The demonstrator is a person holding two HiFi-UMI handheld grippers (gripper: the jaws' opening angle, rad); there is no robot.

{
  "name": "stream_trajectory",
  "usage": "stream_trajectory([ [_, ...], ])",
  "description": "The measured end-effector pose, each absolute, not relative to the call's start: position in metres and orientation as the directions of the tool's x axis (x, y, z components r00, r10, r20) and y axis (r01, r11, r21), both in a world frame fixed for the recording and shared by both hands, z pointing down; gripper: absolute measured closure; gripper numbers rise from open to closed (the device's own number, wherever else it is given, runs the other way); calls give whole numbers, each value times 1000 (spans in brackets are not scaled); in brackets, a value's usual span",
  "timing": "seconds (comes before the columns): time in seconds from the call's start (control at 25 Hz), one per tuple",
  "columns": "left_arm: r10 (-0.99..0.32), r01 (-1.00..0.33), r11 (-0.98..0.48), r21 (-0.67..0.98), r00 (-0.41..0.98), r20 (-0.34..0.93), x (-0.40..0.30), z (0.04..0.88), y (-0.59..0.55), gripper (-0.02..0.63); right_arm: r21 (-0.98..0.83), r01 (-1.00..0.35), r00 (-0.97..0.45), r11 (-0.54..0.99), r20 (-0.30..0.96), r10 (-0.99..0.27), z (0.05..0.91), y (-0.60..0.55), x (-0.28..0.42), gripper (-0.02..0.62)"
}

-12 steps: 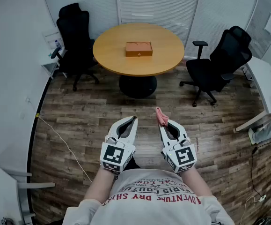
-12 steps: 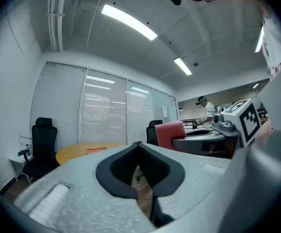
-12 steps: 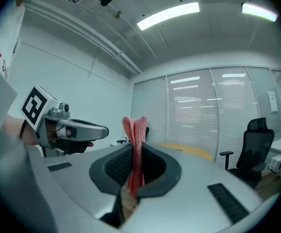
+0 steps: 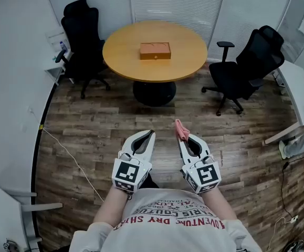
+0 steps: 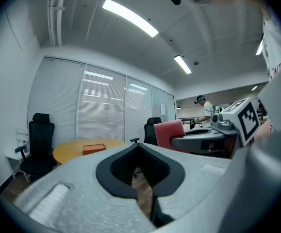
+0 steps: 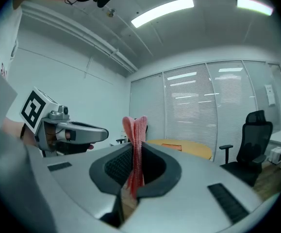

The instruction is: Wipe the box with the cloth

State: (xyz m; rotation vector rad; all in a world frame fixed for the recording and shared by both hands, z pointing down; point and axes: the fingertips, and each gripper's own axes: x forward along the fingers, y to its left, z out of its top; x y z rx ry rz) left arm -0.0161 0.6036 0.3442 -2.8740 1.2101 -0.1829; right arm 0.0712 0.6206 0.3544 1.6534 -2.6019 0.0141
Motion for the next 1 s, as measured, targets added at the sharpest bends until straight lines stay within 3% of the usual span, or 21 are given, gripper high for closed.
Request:
stream_trajectory([
  [0.4, -713, -716, -697, -47, 684, 153, -23, 361, 554, 597, -7, -937, -347, 350, 149, -926, 374, 568, 82, 568],
  [1.0, -700, -704, -710, -7, 705, 111, -81, 344, 376, 597, -6, -961, -269, 275, 237, -934, 377, 401, 38, 566],
])
